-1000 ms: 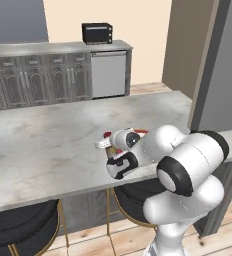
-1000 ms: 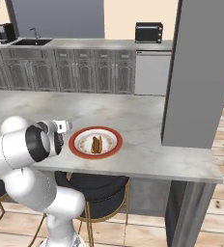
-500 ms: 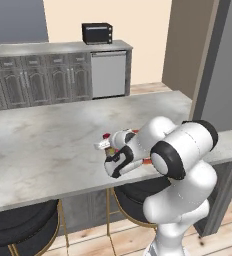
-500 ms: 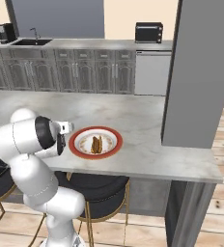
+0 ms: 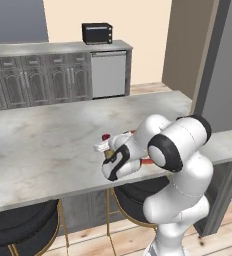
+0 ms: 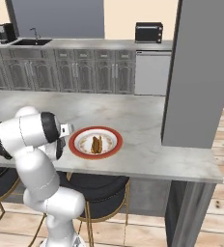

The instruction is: Move the hot dog bun to the plate on the dining table and place the condiment next to that plate. Then navigate to the fridge and take the sausage and place it on the plate as well.

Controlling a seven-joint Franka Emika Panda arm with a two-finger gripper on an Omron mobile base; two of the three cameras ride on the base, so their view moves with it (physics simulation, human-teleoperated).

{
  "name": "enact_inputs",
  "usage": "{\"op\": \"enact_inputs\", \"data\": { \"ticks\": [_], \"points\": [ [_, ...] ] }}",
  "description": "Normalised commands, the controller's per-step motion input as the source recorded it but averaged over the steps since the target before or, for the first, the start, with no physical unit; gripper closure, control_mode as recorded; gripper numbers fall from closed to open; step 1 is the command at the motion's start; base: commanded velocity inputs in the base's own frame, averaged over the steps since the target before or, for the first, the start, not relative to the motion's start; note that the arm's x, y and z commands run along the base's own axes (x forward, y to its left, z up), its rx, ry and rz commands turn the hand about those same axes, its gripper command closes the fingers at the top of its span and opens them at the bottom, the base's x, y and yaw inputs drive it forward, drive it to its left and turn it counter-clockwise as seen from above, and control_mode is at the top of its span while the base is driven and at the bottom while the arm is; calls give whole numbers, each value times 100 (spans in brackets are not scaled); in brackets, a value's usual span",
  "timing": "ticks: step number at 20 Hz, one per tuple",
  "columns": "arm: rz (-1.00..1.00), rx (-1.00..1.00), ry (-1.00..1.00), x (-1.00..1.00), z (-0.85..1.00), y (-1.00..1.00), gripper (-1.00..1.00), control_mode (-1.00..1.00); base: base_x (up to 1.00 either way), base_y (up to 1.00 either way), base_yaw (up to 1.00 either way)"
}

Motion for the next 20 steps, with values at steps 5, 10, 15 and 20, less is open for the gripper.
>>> {"op": "enact_inputs", "data": {
  "ticks": [5,10,15,20],
  "points": [
    [8,2,-11,6,-26,0,100,-100,0,0,0],
    [4,0,0,2,-43,0,100,-100,0,0,0],
    [1,0,-1,0,-43,-9,100,-100,0,0,0],
    [0,0,0,-3,-39,-17,-100,-100,0,0,0]
  ]
}}
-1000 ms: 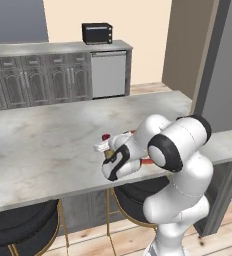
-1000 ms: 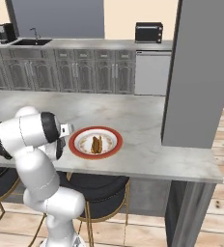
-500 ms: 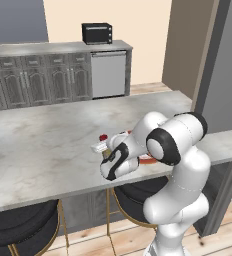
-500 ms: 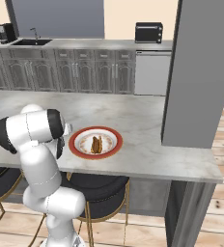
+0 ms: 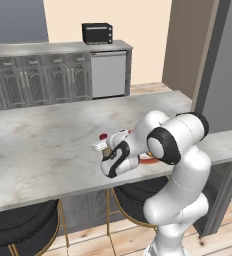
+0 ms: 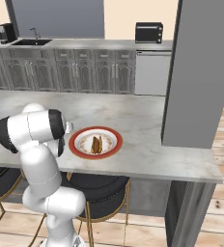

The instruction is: Move the hot dog bun to the plate on the dining table and place the condiment next to that plate. Then navigate to the fridge and take the sausage and place it on the plate as well.

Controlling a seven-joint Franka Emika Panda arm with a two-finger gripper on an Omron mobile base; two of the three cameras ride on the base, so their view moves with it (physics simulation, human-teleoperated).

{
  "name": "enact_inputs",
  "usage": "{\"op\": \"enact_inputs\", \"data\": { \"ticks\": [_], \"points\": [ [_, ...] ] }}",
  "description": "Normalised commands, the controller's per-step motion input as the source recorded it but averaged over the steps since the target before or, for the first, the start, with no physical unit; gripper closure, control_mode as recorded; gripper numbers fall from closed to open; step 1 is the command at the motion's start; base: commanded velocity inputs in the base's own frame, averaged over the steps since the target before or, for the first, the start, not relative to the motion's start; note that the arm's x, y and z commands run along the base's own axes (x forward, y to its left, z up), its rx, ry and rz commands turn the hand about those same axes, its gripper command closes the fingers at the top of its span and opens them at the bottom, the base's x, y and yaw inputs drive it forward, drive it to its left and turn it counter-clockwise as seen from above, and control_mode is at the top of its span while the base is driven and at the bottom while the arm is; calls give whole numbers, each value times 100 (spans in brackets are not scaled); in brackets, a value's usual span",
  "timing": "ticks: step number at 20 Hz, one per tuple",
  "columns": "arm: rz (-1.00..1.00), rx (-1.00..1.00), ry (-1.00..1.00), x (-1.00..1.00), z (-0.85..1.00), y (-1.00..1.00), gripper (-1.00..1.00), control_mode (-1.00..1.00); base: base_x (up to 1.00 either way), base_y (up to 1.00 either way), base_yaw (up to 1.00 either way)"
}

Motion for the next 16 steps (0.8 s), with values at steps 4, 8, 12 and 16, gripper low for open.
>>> {"op": "enact_inputs", "data": {
  "ticks": [4,8,12,16],
  "points": [
    [0,0,0,-29,-17,-42,-100,-100,0,0,0],
    [0,0,0,-43,-2,-49,-100,-100,0,0,0],
    [0,0,0,-24,1,-31,-100,-100,0,0,0],
    [0,8,0,0,41,-5,-100,-100,0,0,0]
  ]
}}
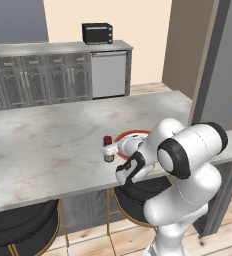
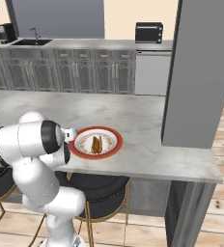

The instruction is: Move the hot dog bun to the plate on the dining table and place the condiment next to that plate. Then navigate to the fridge and take the sausage and place it on the plate as well.

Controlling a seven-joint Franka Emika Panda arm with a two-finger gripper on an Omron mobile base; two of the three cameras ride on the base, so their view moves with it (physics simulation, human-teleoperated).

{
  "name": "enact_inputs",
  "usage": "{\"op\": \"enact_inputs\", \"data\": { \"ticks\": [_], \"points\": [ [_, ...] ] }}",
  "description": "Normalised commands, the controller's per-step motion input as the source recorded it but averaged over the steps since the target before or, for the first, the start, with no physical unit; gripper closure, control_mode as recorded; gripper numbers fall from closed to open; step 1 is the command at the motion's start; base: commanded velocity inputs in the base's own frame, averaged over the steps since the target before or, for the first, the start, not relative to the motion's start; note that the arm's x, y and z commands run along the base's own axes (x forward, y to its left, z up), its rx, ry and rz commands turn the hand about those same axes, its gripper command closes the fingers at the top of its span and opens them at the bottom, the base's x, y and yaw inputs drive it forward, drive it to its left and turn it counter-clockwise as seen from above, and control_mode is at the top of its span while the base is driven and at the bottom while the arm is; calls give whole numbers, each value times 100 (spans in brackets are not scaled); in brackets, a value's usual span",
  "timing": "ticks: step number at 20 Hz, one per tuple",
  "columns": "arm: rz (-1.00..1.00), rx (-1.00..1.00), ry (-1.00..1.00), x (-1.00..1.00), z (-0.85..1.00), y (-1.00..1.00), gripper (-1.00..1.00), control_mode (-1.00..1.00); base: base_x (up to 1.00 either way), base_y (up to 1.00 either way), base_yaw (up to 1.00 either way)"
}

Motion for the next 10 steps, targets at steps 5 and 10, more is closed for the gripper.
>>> {"op": "enact_inputs", "data": {
  "ticks": [5,10],
  "points": [
    [0,17,0,0,77,0,-100,-100,0,0,0],
    [1,20,0,-8,90,0,-100,-100,0,0,0]
  ]
}}
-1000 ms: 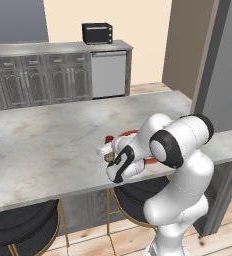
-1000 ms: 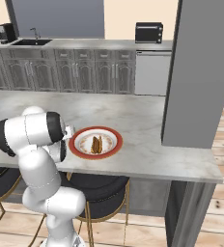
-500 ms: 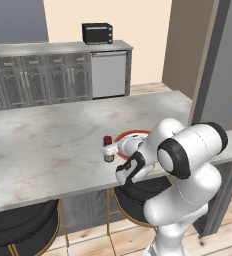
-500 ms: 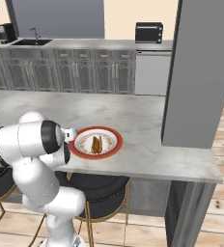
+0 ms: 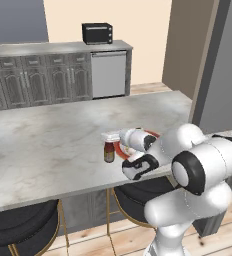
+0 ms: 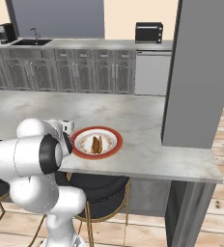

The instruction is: Move the hot dog bun to the plate on the dining table and place the condiment next to that plate. Then navigate to the fridge and take the sausage and place it on the plate as well.

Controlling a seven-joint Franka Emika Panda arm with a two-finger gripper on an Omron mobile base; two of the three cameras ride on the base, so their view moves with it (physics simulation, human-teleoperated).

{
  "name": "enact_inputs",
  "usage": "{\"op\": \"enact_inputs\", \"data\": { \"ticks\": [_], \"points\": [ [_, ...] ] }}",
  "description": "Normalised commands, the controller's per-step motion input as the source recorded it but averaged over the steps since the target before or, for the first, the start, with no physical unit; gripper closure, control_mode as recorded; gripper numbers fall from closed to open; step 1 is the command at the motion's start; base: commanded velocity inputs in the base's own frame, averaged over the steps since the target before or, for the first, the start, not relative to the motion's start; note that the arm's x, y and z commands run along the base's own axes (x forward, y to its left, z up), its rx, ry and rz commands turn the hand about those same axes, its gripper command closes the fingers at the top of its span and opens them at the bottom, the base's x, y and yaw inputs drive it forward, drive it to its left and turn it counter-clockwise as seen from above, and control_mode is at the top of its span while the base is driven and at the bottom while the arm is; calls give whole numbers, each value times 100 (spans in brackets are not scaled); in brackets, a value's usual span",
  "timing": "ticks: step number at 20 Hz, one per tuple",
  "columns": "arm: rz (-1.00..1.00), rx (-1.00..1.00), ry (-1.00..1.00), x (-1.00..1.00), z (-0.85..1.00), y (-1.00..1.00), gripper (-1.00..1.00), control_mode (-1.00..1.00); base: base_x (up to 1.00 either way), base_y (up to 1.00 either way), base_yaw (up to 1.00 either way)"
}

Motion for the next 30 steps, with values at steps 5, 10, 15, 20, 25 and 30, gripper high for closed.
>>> {"op": "enact_inputs", "data": {
  "ticks": [5,10,15,20,25,30],
  "points": [
    [0,20,0,-37,100,-5,-100,-100,0,0,0],
    [0,4,16,-34,100,-1,-100,-100,0,0,0],
    [0,-18,27,-34,100,0,-100,-100,0,0,0],
    [0,-39,33,-20,100,0,-100,-100,0,0,0],
    [0,-43,30,-1,98,0,-100,-100,0,0,0],
    [0,-37,17,-36,-39,-26,-100,-100,0,0,0]
  ]
}}
